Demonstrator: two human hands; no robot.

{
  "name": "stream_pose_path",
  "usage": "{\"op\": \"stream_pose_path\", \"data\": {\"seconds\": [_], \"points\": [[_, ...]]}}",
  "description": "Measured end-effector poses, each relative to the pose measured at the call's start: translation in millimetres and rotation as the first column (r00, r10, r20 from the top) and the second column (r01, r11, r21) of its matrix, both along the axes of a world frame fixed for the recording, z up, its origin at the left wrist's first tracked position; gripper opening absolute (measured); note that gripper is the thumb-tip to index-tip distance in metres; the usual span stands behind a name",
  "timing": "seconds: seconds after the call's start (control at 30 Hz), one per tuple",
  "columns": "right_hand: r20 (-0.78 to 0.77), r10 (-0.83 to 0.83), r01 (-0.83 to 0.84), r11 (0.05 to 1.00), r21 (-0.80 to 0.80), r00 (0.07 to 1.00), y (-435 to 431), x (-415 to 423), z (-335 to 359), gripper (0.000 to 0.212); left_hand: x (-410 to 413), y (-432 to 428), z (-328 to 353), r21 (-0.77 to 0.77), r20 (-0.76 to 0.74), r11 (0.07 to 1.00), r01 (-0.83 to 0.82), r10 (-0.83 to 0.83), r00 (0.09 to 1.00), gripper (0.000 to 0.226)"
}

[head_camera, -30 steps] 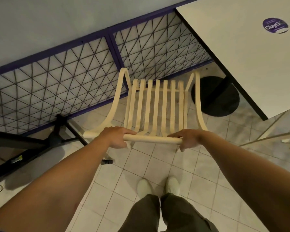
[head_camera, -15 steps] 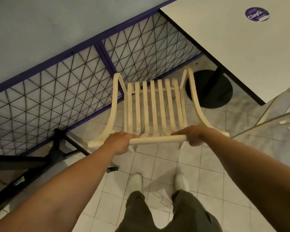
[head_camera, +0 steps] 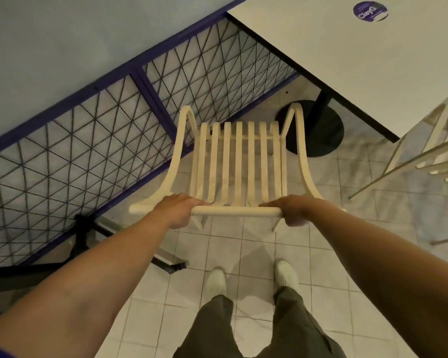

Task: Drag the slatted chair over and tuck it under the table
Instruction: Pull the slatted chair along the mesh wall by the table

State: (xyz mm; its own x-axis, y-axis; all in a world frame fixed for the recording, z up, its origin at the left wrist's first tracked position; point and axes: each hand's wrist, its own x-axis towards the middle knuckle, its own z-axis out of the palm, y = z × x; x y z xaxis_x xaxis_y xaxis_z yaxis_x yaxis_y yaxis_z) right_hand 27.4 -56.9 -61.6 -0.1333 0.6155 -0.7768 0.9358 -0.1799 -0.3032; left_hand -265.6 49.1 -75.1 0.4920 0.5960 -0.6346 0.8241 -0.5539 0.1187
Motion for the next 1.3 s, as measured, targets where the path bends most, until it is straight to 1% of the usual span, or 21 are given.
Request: {"op": "stream_pose_path", "data": {"seconds": [0.2,0.37,0.5,0.57,0.63,0.73,0.87,0.93,1.0,1.13,1.3], "points": [[-0.030,-0.087,0.087,0.996,0.002,0.996,-11.3,-14.0,-2.2,0.080,-1.2,21.9,3.1,-0.008,0.006,0.994,0.108,-0.107,0.994,0.075],[0.021,-0.154,0.153,0.988,0.037,0.988,-26.3,-27.3,-6.2,0.080,1.2,27.0,7.7,0.010,0.001,0.979,0.204,-0.204,0.979,0.074],[0.049,-0.213,0.210,0.976,0.059,0.976,-35.9,-31.1,-10.4,0.076,-1.0,23.3,5.5,0.017,0.007,0.972,0.235,-0.235,0.972,0.063],[0.033,-0.237,0.234,0.970,0.067,0.971,-38.0,-29.9,-10.6,0.075,-3.5,22.7,5.3,0.002,0.020,0.971,0.239,-0.239,0.971,0.055],[0.009,-0.225,0.224,0.973,0.065,0.974,-38.5,-27.3,-7.4,0.075,-2.7,22.9,6.8,-0.022,0.023,0.972,0.236,-0.235,0.972,0.055],[-0.046,-0.184,0.185,0.983,0.021,0.982,-35.3,-21.1,-3.0,0.075,1.1,25.9,8.7,-0.084,0.002,0.980,0.180,-0.181,0.984,0.060],[-0.056,-0.146,0.144,0.989,-0.044,0.988,-34.3,-15.5,-1.7,0.082,3.1,26.0,9.1,-0.116,-0.016,0.985,0.127,-0.130,0.991,0.066],[-0.025,-0.123,0.122,0.992,-0.034,0.992,-36.6,-13.9,-5.4,0.084,2.5,23.2,6.6,-0.079,-0.008,0.990,0.115,-0.116,0.993,0.066],[-0.012,-0.126,0.126,0.992,-0.022,0.992,-37.6,-13.3,-7.3,0.084,2.2,21.0,4.3,-0.027,-0.004,0.990,0.138,-0.138,0.990,0.064],[0.026,-0.146,0.145,0.989,0.020,0.989,-37.7,-19.8,-6.5,0.085,0.7,18.6,2.5,0.041,-0.033,0.983,0.179,-0.178,0.984,0.072],[0.043,-0.144,0.143,0.990,0.008,0.989,-36.4,-25.1,0.0,0.071,-3.3,25.3,-2.2,0.038,-0.001,0.972,0.231,-0.231,0.973,0.075]]}}
